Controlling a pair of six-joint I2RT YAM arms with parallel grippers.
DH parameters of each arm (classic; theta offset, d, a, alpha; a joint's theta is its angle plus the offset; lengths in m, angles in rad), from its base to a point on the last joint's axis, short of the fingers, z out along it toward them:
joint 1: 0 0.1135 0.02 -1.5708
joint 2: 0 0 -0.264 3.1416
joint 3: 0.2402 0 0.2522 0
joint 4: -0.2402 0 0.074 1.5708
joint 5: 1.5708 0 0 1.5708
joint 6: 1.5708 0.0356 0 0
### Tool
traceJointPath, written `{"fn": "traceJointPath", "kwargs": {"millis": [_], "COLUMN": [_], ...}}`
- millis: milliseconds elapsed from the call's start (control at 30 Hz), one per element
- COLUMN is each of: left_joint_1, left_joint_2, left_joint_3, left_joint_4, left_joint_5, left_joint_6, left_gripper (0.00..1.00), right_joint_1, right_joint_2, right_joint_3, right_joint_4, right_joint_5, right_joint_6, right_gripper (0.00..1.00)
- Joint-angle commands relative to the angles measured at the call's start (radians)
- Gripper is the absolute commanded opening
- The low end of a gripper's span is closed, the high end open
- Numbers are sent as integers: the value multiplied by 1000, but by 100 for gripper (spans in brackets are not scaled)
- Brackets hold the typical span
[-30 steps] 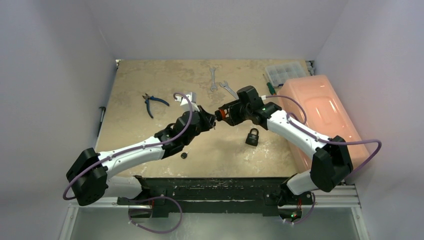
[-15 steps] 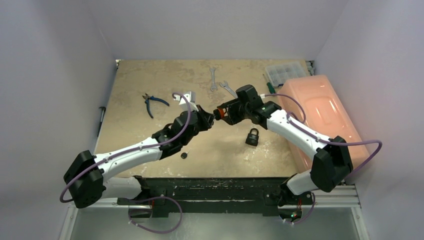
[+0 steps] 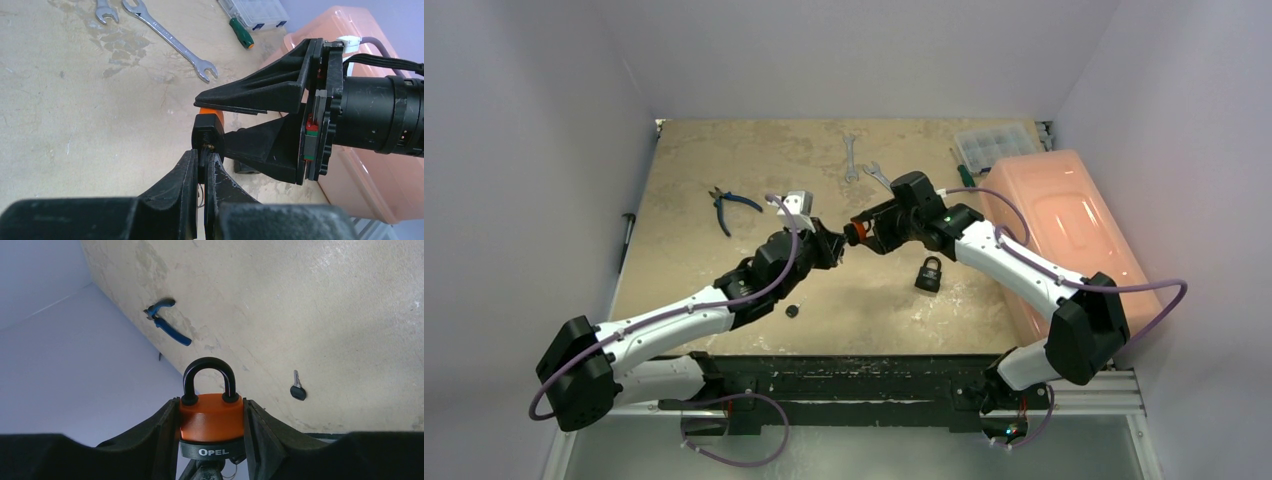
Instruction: Unlock with the key
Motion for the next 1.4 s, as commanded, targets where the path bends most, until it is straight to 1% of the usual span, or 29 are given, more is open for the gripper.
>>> {"fn": "traceJointPath", "kwargs": {"millis": [0,167,200,233,367,400,433,467,500,633,800,933,1000,1133,1233,1367], "left_joint_1": [-7,-7,-7,-7,-7,-6,-6,-7,-6,-5,1,30,49,97,118,126], "left_joint_2": [-26,-38,-41,-43,-67,-77,-87,-101,-115,-131,-73,-19,8,41,55,71], "left_joint_3": [-5,4,14,26,83,95,105,113,119,157,216,243,263,262,262,264], "left_joint_4": [105,71,50,23,-78,-108,-136,-162,-183,-260,-324,-312,-330,-287,-252,-218], "left_joint_5": [59,74,77,79,117,123,128,134,141,142,143,252,272,397,433,448], "left_joint_6": [69,52,46,42,32,32,31,32,33,47,72,95,100,98,90,82], "left_gripper": [0,0,2,7,41,47,56,62,65,67,65,65,68,72,72,68], "right_joint_1": [19,19,19,19,19,19,18,19,19,18,18,21,21,24,28,34], "right_joint_2": [-26,-38,-45,-50,-72,-77,-81,-84,-86,-101,-131,-161,-177,-212,-225,-239], "right_joint_3": [52,45,41,36,3,-4,-8,-10,-13,-32,-42,-41,-42,-57,-54,-52], "right_joint_4": [2,-10,-10,-9,17,19,15,10,9,28,72,80,77,114,131,139], "right_joint_5": [-49,-23,-17,-9,21,31,48,62,70,86,71,71,81,82,75,81], "right_joint_6": [-14,-18,-19,-20,-40,-50,-64,-72,-87,-128,-175,-208,-222,-261,-294,-327], "right_gripper": [0,0,0,0,0,0,0,0,0,0,0,0,0,0,0,0]}}
